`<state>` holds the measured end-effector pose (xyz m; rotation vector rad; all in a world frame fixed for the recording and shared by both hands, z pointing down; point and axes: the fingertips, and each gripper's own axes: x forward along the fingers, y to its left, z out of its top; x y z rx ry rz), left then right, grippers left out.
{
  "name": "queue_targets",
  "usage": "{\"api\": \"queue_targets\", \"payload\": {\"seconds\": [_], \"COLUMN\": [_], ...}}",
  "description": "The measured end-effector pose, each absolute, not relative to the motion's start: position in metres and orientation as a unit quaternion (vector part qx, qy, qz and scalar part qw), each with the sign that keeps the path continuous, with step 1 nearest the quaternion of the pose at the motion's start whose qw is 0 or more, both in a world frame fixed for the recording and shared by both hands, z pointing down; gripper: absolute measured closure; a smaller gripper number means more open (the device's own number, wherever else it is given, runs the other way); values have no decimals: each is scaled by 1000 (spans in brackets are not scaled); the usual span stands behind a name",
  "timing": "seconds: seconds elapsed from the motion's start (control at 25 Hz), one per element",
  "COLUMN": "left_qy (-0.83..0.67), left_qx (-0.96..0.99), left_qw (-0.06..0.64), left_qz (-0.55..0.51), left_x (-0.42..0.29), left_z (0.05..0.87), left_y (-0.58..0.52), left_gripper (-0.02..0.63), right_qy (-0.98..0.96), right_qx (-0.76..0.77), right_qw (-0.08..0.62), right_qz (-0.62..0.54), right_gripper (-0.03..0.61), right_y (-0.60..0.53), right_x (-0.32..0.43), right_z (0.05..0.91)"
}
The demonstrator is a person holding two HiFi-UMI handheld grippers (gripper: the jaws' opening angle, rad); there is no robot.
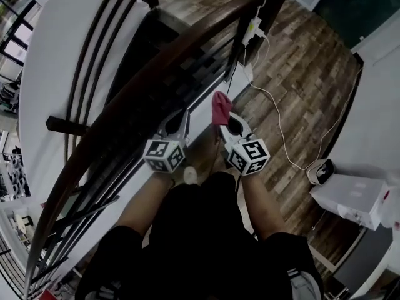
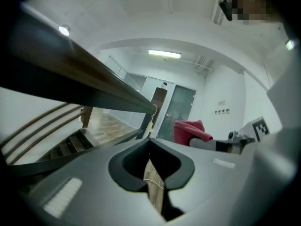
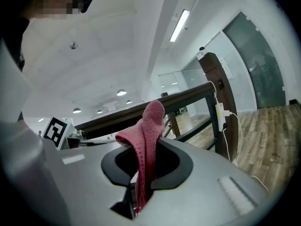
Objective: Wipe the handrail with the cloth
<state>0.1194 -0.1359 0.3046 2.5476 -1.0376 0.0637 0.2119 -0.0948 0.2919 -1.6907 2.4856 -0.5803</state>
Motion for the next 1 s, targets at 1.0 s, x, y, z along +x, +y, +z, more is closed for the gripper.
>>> {"api": "queue_targets", "payload": {"seconds": [1.0], "left_qy": [-433], "left_qx": [859], "left_qw": [261], "left_qz": [81], "left_x": [288], "left_z": [436], "left_y": [-253], "left_gripper": [614], "right_qy": [835], "right_qx": [-475], "right_qw": [-18], "right_qz": [-278], "right_gripper": [535], "right_y": [-293], "right_x": [377], "right_z": [431]}}
